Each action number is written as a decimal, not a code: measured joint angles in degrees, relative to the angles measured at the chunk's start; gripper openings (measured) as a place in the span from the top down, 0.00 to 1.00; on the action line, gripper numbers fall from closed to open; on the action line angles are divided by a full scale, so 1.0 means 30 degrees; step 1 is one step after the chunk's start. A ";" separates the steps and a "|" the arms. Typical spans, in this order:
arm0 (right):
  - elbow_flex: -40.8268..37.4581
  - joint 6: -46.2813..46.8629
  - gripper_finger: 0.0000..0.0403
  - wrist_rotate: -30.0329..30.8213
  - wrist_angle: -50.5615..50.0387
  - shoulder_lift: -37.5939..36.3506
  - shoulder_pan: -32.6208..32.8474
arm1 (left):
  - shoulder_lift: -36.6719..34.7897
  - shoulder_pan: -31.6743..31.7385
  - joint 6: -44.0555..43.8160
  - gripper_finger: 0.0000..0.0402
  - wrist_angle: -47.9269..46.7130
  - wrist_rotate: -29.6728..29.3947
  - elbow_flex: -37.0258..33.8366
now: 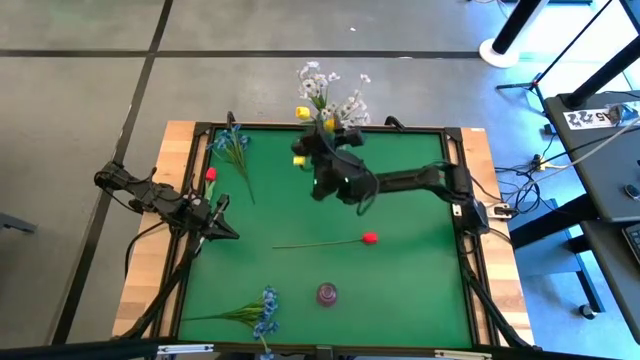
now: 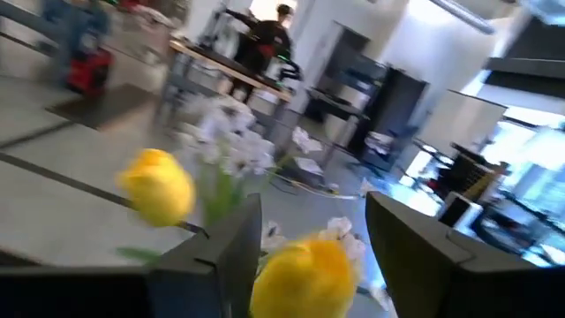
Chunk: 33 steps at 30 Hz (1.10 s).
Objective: Sort flowers into vase by color
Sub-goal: Put the yellow tulip into the blue flower vase, then put the right red tulip into the purple flower vase
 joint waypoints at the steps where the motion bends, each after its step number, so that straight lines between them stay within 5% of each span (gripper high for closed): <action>1: 0.0164 0.0000 0.49 -0.0010 0.0011 -0.0005 0.0293 | -0.0003 0.0002 0.0000 0.98 0.0000 -0.0002 0.0000; 13: -0.0610 0.2701 0.48 -0.0029 -0.0175 0.0011 0.4430 | -0.0003 -0.0003 0.0000 0.98 0.0007 0.0000 0.0000; 27: -0.6276 1.5179 0.48 -0.0043 -0.0063 0.0061 0.8837 | 0.0001 -0.0003 0.0000 0.98 0.0007 0.0000 0.0000; 29: -0.7141 1.7483 0.48 -0.0891 -0.0101 0.0061 0.9044 | 0.0000 0.0003 0.0000 0.98 0.0001 0.0000 0.0000; 33: -0.8384 2.4071 0.48 -0.5644 -0.0860 0.0075 0.8851 | 0.0004 -0.0003 0.0000 0.98 0.0007 0.0000 0.0000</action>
